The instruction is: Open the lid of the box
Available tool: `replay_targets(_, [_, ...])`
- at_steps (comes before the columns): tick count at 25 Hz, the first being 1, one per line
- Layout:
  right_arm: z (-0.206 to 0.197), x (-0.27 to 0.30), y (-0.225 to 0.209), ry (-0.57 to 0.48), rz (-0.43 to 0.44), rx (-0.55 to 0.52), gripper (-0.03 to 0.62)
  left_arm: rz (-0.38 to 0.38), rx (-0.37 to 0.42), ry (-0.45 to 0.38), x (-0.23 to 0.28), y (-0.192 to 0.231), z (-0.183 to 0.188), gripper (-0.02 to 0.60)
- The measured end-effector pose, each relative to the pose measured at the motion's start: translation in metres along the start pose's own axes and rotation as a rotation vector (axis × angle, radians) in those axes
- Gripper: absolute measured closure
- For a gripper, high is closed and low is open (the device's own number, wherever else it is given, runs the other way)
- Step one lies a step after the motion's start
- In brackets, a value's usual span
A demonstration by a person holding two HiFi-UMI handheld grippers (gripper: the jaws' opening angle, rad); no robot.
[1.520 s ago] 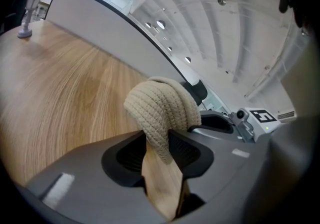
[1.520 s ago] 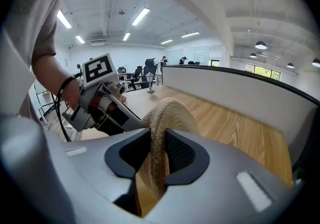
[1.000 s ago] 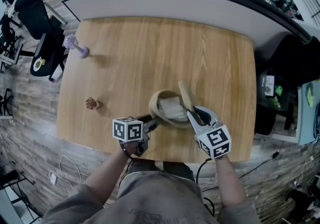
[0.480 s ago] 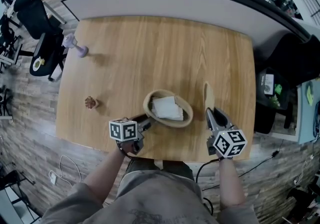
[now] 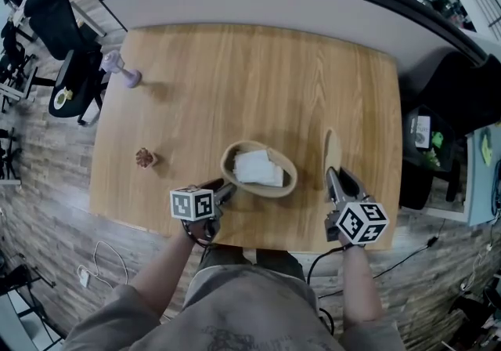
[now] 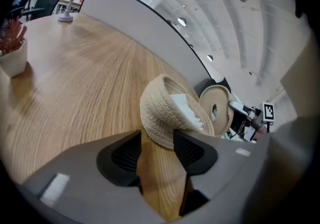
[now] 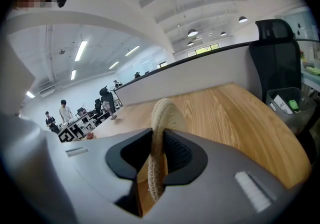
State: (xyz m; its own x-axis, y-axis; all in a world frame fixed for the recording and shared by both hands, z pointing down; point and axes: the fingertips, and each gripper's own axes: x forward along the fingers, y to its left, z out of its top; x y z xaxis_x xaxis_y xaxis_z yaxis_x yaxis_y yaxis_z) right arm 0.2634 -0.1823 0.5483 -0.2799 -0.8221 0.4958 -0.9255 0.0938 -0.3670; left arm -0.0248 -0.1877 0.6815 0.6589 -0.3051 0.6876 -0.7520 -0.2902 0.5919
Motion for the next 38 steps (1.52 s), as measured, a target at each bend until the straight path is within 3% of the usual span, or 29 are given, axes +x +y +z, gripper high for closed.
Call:
replay_targets(5, [0.009,0.002,0.006,-0.022,0.013,0.009,0.517,0.056,0.057,-0.036,-0.019,0.003,0.013,0.377])
replay_targets(13, [0.057,-0.012,0.035,-0.114,0.050,-0.090,0.516,0.110,0.214,-0.165,-0.068,-0.011,0.061,0.394])
replay_targets(18, [0.099,-0.037,0.064,-0.220,0.080,-0.163,0.516,0.107,0.377,-0.292,-0.102,-0.047,0.104,0.410])
replay_targets(28, [0.163,-0.107,0.125,-0.430,0.089,-0.314,0.516,0.072,0.631,-0.551,-0.179,-0.139,0.175,0.434])
replay_targets(33, [0.175,-0.138,0.144,-0.494,0.045,-0.376,0.516,0.077,0.750,-0.668,-0.220,-0.180,0.193,0.458])
replay_targets(38, [0.175,-0.157,0.154,-0.516,0.025,-0.381,0.516,0.085,0.846,-0.717,-0.239,-0.202,0.193,0.496])
